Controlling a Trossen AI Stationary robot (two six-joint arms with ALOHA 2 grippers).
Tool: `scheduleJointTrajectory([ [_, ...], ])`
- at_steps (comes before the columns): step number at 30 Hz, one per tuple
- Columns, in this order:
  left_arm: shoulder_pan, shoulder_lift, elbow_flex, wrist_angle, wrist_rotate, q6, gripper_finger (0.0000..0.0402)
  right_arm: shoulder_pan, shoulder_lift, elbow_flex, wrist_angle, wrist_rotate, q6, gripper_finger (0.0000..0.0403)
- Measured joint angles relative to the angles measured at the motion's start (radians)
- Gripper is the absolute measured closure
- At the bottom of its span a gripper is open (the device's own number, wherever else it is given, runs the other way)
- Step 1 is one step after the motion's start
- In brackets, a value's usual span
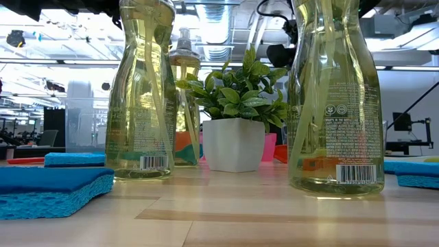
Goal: Pick & Place Kitchen Sink Supplies
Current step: Put the green dishwashing liquid dispenser into the right transparent bin
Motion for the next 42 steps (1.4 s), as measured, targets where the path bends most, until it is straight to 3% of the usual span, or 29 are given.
scheduleJointTrajectory([
  [12, 0.000, 0.000, 0.000, 0.000, 0.000, 0.000, 0.0334, -0.039, 0.000, 0.000, -0.003, -0.101, 0.040, 0.0337],
  [42, 0.000, 0.000, 0.000, 0.000, 0.000, 0.000, 0.0334, -0.091, 0.000, 0.000, -0.102, -0.100, 0.067, 0.0337],
])
